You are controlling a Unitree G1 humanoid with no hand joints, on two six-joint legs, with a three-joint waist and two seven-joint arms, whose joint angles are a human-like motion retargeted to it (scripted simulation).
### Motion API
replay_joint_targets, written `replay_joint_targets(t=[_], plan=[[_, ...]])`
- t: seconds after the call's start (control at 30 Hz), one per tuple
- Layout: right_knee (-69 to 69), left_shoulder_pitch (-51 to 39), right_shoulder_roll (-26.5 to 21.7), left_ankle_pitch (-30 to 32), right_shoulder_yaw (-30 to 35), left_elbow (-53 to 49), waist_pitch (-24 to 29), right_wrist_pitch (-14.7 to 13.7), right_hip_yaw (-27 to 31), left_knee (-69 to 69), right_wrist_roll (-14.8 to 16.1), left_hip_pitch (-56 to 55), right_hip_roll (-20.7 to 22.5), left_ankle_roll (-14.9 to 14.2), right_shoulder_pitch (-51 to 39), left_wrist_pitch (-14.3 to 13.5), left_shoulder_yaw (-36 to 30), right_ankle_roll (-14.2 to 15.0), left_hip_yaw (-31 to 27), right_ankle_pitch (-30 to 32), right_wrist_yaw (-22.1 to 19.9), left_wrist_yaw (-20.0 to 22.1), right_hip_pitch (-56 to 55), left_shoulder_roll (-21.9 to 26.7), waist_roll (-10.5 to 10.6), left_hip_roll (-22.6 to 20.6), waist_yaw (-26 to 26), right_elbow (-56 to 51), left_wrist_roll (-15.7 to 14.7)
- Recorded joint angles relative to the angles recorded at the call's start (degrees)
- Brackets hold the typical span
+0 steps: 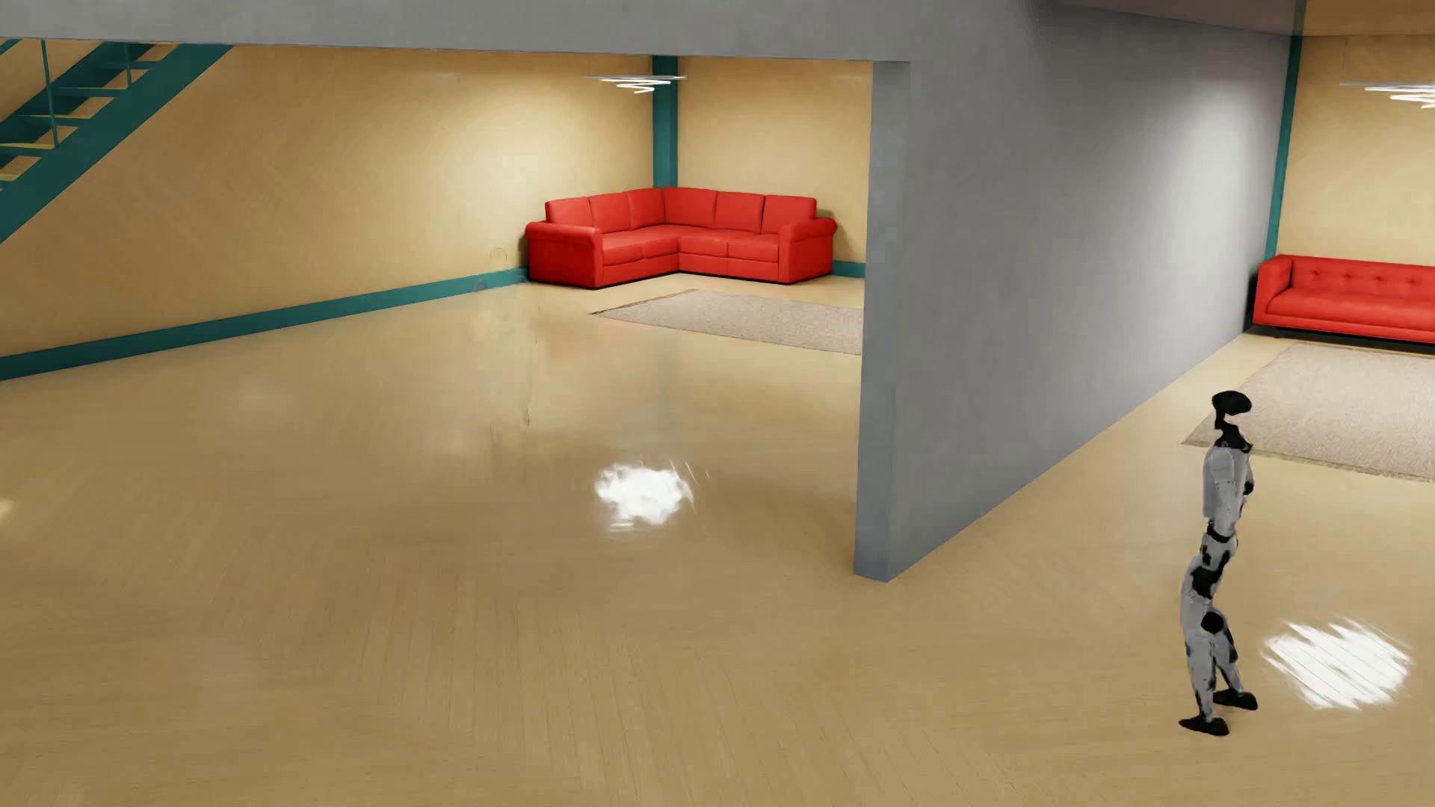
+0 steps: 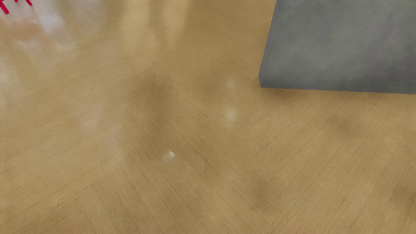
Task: Head to sofa
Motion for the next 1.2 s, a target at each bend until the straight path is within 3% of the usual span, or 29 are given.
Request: replay_joint_targets(t=[0.03, 0.07, 0.17, 0.37, 0.5, 0.63, 0.67, 0.77, 0.87, 0.93, 0.97, 1.0, 1.03, 1.07, 1.13, 1.17, 1.2], plan=[[-3.05, -0.74, -0.03, -5.32, -0.34, -0.46, -0.07, 0.00, 0.00, 19.98, 0.00, -1.91, 0.95, 0.00, -0.28, 0.00, 1.81, 0.00, 0.00, 0.26, 0.00, 0.00, 0.88, 0.16, -0.03, -0.22, -2.25, 1.68, 0.00], [-1.82, -1.73, -0.04, -6.59, -1.59, -0.92, 0.26, 0.00, 0.00, 20.22, 0.00, -1.66, 0.73, 0.00, -0.38, 0.00, 4.80, 0.00, 0.00, 1.31, 0.00, 0.00, 1.21, 0.95, -0.14, -0.18, -2.09, 1.51, 0.00], [-2.75, -5.17, -0.43, -7.76, 1.42, -3.39, 0.26, 0.00, 0.00, 20.79, 0.00, -2.12, 1.38, 0.00, -3.16, 0.00, 4.10, 0.00, 0.00, 2.40, 0.00, 0.00, 1.37, 2.18, -0.19, 0.14, -1.37, 2.97, 0.00], [-2.97, -7.62, 0.22, -8.76, -0.59, -4.09, 0.44, 0.00, 0.00, 19.91, 0.00, 0.06, 1.98, 0.00, -4.95, 0.00, 5.99, 0.00, 0.00, 6.34, 0.00, 0.00, 0.25, 0.79, 0.46, 0.52, -2.26, -0.96, 0.00], [-2.18, -6.46, 0.65, -12.39, 1.39, -4.26, 1.14, 0.00, 0.00, 21.52, 0.00, -2.49, 2.71, 0.00, -5.07, 0.00, 5.28, 0.00, 0.00, 9.50, 0.00, 0.00, -1.08, 1.41, 0.23, -0.12, -1.73, -2.39, 0.00], [-2.36, -4.07, -2.25, -14.77, 3.14, -3.00, 5.23, 0.00, 0.00, 40.92, 0.00, -13.59, 3.51, 0.00, -4.92, 0.00, 4.90, 0.00, 0.00, 5.82, 0.00, 0.00, 4.47, 1.62, 0.88, 0.30, 0.32, -6.32, 0.00], [-2.70, -3.07, -2.73, -14.96, 4.19, -2.72, 5.08, 0.00, 0.00, 44.43, 0.00, -16.58, 2.47, 0.00, -5.62, 0.00, 4.61, 0.00, 0.00, 4.51, 0.00, 0.00, 5.56, 1.71, 0.21, 0.31, 2.74, -6.12, 0.00], [-3.82, -1.19, -1.75, -11.38, 2.16, -1.20, 5.91, 0.00, 0.00, 39.51, 0.00, -24.69, 0.57, 0.00, -8.83, 0.00, 4.06, 0.00, 0.00, 0.74, 0.00, 0.00, 8.82, 2.94, -1.91, 0.45, 7.72, -4.45, 0.00], [-4.72, -0.08, -1.71, -6.02, 1.59, 2.85, 7.26, 0.00, 0.00, 32.29, 0.00, -29.88, 0.31, 0.00, -11.07, 0.00, 4.35, 0.00, 0.00, -5.77, 0.00, 0.00, 16.51, 3.00, -1.82, 1.27, 8.89, -4.53, 0.00], [-5.03, 0.19, -1.70, -5.70, 1.98, 4.92, 7.75, 0.00, 0.00, 29.36, 0.00, -31.80, 0.02, 0.00, -12.37, 0.00, 4.93, 0.00, 0.00, -7.22, 0.00, 0.00, 20.79, 3.02, -1.93, 1.29, 10.39, -3.07, 0.00], [-5.86, 0.05, -1.64, -6.41, 2.90, 5.38, 7.47, 0.00, 0.00, 31.05, 0.00, -32.50, 0.07, 0.00, -12.61, 0.00, 4.64, 0.00, 0.00, -6.13, 0.00, 0.00, 22.50, 3.17, -2.01, 2.66, 12.24, -1.96, 0.00], [-5.17, 0.09, -2.63, -6.50, 5.40, 5.87, 6.93, 0.00, 0.00, 33.00, 0.00, -33.39, -1.34, 0.00, -11.66, 0.00, 4.12, 0.00, 0.00, -4.67, 0.00, 0.00, 23.49, 3.21, -2.58, 1.20, 13.16, -3.66, 0.00], [-3.26, 0.22, -1.16, -8.31, 2.37, 6.37, 6.15, 0.00, 0.00, 37.30, 0.00, -35.02, -2.90, 0.00, -10.66, 0.00, 4.43, 0.00, 0.00, -1.37, 0.00, 0.00, 22.71, 3.02, -3.29, 0.58, 14.66, -1.07, 0.00], [-0.17, 0.79, -1.21, -10.28, 5.99, 5.46, 6.18, 0.00, 0.00, 40.19, 0.00, -33.35, -3.98, 0.00, -9.93, 0.00, 3.97, 0.00, 0.00, 4.00, 0.00, 0.00, 23.23, 3.84, -4.32, -0.12, 15.09, -0.27, 0.00], [15.83, -0.26, -1.54, -14.77, 6.64, 7.09, 4.73, 0.00, 0.00, 42.47, 0.00, -29.48, -4.88, 0.00, -6.62, 0.00, 3.02, 0.00, 0.00, 23.15, 0.00, 0.00, 16.17, 2.96, -3.52, -0.80, 13.67, 0.17, 0.00], [28.26, -0.89, -1.07, -16.77, 6.99, 5.80, 6.78, 0.00, 0.00, 41.71, 0.00, -24.84, -6.59, 0.00, -6.01, 0.00, 4.24, 0.00, 0.00, 28.75, 0.00, 0.00, 10.92, 2.99, -3.98, -2.96, 12.66, 0.43, 0.00], [40.27, -1.60, -1.43, -18.22, 5.73, 4.42, 7.74, 0.00, 0.00, 40.24, 0.00, -21.26, -6.93, 0.00, -4.58, 0.00, 4.38, 0.00, 0.00, 28.51, 0.00, 0.00, 4.46, 2.28, -4.02, -4.97, 8.52, -0.74, 0.00]])
